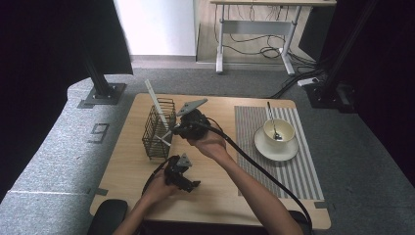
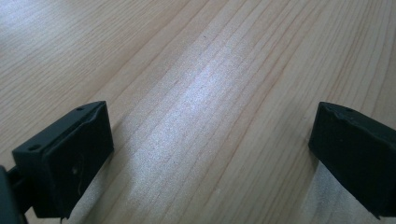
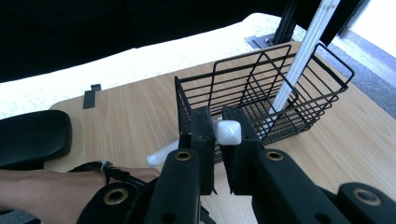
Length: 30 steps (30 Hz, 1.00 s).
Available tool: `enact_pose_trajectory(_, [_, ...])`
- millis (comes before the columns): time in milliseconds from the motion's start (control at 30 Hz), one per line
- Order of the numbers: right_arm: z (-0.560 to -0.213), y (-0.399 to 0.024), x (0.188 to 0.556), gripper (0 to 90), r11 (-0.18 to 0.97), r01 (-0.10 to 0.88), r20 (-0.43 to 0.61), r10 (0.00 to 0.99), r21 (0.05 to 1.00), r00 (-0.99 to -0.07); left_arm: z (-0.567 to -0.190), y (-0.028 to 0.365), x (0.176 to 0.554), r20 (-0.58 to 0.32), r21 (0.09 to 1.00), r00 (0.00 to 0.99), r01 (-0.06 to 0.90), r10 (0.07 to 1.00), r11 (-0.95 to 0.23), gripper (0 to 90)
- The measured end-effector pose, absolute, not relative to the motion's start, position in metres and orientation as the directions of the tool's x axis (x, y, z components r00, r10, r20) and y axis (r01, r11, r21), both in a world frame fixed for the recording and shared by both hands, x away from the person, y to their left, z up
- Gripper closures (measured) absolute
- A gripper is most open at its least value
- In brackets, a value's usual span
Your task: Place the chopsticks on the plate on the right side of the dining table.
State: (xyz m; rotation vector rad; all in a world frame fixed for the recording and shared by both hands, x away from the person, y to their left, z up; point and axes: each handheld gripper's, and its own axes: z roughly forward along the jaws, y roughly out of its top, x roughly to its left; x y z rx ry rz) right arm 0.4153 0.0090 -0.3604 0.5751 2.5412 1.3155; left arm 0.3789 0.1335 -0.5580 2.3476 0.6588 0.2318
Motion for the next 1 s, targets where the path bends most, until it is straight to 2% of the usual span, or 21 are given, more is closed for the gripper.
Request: enact_pose_trajectory(1000, [-0.289, -0.063, 0.395, 82.6, 0.414, 0.255, 0.031, 0.476, 0.874, -0.879, -0.558, 0.133, 0.379, -0.012, 0.658, 0.855, 0.398, 0.519, -0.640, 0.0])
